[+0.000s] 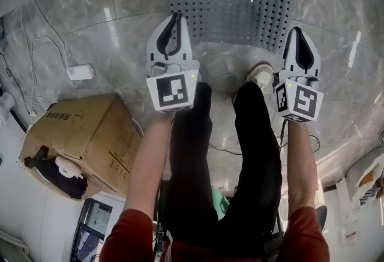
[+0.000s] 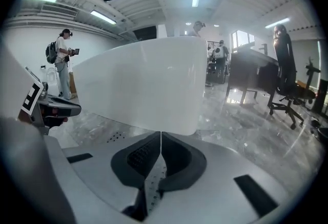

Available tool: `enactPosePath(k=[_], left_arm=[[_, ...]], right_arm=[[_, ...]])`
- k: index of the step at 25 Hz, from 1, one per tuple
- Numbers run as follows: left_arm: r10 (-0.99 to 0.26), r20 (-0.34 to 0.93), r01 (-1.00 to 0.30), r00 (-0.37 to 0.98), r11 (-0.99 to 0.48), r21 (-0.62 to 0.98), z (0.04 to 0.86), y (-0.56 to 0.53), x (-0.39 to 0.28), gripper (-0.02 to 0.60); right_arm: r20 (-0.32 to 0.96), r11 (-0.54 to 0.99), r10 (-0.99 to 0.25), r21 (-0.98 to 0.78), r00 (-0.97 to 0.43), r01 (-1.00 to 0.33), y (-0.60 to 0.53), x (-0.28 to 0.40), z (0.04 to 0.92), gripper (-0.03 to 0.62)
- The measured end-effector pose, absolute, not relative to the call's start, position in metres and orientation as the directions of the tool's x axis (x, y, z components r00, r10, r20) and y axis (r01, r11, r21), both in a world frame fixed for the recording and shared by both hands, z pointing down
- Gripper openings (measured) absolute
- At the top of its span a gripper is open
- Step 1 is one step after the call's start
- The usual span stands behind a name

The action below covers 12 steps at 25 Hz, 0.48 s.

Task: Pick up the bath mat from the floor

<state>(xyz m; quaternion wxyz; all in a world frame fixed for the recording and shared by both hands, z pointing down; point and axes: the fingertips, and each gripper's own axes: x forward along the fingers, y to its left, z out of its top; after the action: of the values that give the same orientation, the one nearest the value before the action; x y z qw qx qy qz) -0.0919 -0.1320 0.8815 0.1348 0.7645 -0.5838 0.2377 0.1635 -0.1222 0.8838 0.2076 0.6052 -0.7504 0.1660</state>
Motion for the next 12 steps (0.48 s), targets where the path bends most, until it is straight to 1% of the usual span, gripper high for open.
enactPosePath(k=[4,6,8,10,12], left_arm=[[-0.782,0.592,-0.951,0.195,-0.299,-0.082,0.933,-0.126,-0.101,0.017],[-0.756,0.629,-0.953,0.181,-0.293,-0.078,0.957,-0.123,-0.108,0.027],[-0.726,0.667,-0.952,0.169,-0.294,-0.079,0.982,-0.120,-0.113,0.125],[-0.699,0.698,-0.954,0.154,-0.288,-0.078,1.004,-0.119,-0.118,0.166],[-0.667,0.731,-0.957,0.145,-0.283,-0.068,1.026,-0.118,-0.122,0.201]], right_arm=[[0.570,0.205,-0.806,0.009,-0.163,-0.979,-0.122,0.170,0.930,0.020],[0.600,0.205,-0.783,-0.001,-0.165,-0.979,-0.121,0.173,0.952,0.067],[0.628,0.195,-0.761,-0.018,-0.163,-0.981,-0.120,0.178,0.973,0.089],[0.658,0.183,-0.737,-0.023,-0.153,-0.983,-0.119,0.185,0.995,0.116],[0.697,0.175,-0.703,-0.026,-0.143,-0.984,-0.119,0.191,1.018,0.164]])
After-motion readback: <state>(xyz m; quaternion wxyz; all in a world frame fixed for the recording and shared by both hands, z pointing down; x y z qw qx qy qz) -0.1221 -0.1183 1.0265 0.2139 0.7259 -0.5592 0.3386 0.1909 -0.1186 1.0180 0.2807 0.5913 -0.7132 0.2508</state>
